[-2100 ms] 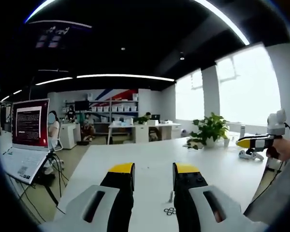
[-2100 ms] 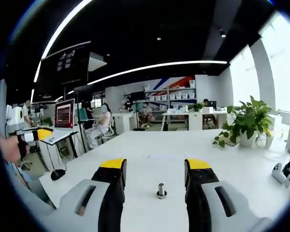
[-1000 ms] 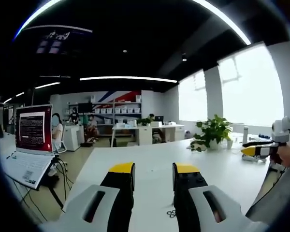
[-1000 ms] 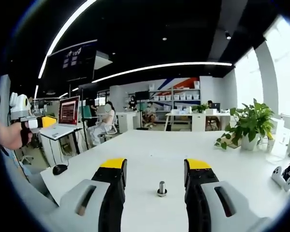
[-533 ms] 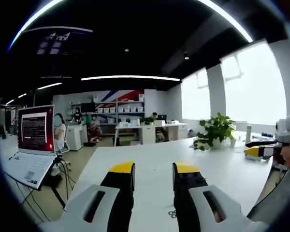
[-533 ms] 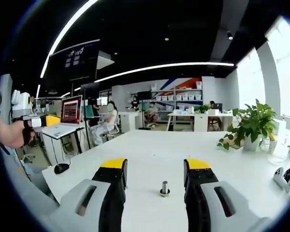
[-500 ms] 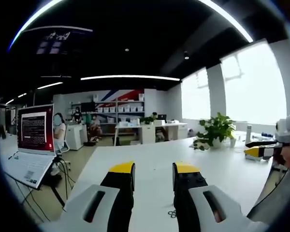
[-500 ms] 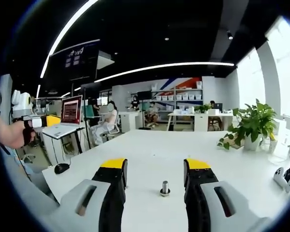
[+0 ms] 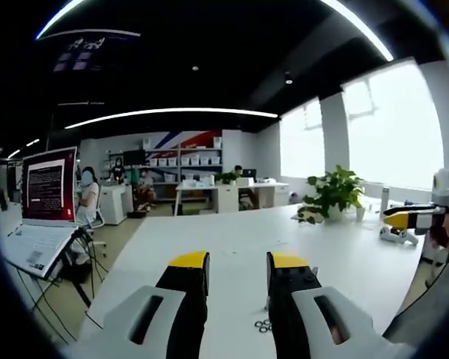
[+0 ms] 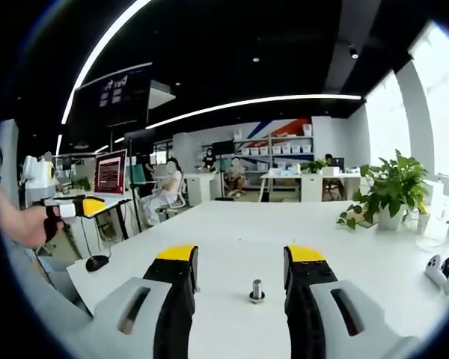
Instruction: Place the washer onto the threaded stud by aligning its center hole with the stud, sliding it down to the base, and recovering from edge contact or off-axis alignment until the washer reaches the visible bottom stop.
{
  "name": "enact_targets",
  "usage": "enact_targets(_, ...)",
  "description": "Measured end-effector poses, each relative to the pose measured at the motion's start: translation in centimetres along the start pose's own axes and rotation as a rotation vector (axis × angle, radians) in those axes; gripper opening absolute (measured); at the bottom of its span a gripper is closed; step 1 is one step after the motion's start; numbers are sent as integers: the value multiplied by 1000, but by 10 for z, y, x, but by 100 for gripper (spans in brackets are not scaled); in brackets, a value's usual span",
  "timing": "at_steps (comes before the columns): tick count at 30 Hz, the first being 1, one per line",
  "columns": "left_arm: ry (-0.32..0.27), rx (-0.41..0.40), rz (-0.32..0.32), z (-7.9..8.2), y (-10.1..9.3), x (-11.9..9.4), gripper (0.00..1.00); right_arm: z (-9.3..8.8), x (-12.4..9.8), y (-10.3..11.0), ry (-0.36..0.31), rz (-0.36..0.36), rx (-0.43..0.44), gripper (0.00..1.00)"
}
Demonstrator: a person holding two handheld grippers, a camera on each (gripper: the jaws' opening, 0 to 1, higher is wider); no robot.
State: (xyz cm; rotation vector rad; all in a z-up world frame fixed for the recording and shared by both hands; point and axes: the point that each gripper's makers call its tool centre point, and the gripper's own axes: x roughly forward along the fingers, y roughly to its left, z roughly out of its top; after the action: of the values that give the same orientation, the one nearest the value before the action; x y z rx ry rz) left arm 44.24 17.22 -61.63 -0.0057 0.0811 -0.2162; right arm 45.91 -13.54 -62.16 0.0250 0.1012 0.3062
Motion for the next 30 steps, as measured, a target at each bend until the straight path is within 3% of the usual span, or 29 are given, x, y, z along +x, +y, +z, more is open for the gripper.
enact_targets(18,73,-24,5,-50,-1,17,29,3,-3,0,-17,0,6,47)
enact_targets(30,77,-16,-7,-56,-3,31,30,4,-3,-2,-20,-1,14,47)
